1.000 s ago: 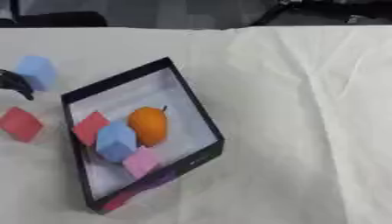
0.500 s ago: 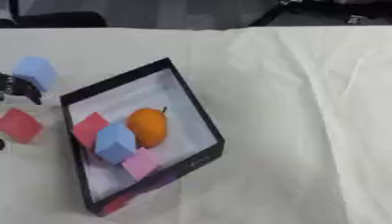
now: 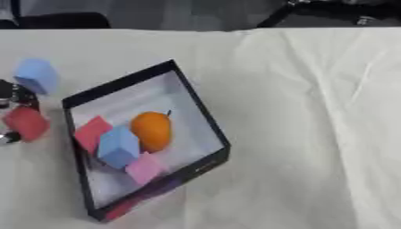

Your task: Pick up objects on the table and place them in the box.

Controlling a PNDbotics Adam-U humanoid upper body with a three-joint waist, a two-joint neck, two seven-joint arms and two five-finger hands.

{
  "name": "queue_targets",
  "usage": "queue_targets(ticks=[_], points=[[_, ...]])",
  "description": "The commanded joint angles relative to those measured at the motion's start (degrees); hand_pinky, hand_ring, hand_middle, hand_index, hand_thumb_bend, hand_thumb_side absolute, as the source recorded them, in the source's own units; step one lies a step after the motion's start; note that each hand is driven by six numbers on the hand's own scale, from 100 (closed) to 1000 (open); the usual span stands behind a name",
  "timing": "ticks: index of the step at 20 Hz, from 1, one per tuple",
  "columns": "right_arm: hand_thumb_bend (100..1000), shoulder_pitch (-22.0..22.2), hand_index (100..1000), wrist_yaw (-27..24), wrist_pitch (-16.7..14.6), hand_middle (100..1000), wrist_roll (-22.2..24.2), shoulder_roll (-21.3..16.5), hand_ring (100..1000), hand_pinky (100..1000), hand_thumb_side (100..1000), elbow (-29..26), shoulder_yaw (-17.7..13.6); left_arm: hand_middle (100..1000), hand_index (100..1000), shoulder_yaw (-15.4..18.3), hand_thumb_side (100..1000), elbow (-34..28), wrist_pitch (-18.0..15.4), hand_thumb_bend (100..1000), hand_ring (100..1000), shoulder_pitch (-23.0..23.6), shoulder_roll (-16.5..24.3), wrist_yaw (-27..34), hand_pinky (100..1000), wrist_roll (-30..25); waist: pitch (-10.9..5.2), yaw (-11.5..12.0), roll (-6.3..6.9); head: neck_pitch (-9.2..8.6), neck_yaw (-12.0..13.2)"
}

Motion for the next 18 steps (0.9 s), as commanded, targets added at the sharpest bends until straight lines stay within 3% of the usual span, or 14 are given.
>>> queue_targets(ticks=[1, 5, 9, 13, 18], points=[[100, -0.89, 799, -0.17, 0.04, 732, -0.01, -1.44, 759, 867, 560, -0.31, -0.54, 639, 661, 1.00, 100, -5.51, 1.63, 101, 726, -0.30, 3.60, 4.36, 737, -0.36, -0.01, 0.03, -0.49, -0.18, 0.11], [100, -0.89, 800, -0.10, 0.01, 728, 0.16, -1.87, 760, 868, 558, -0.32, -0.56, 623, 648, 2.46, 100, -16.27, 6.02, 100, 670, -0.89, 6.92, 9.66, 723, -1.42, -0.28, 0.23, -0.34, 0.18, -0.39], [100, -0.97, 800, 0.05, 0.00, 728, 0.40, -2.28, 760, 868, 553, -0.36, -0.47, 619, 646, 3.38, 100, -25.48, 10.19, 100, 655, -5.22, 7.42, 15.80, 729, -2.71, -0.83, 0.53, -0.11, 0.58, -1.09], [100, -1.18, 801, 0.26, 0.02, 729, 0.66, -2.45, 760, 867, 548, -0.30, -0.33, 616, 647, 1.63, 100, -29.26, 15.23, 100, 650, -11.35, 4.83, 23.09, 731, -6.47, -1.47, 0.94, 0.21, 0.73, -2.12], [100, -1.54, 800, 0.43, 0.23, 730, 1.15, -2.46, 760, 866, 543, -0.24, 0.04, 612, 646, -1.20, 100, -29.85, 19.78, 100, 649, -17.45, -1.34, 25.91, 734, -9.89, -2.13, 1.12, 0.37, 0.90, -3.82]])
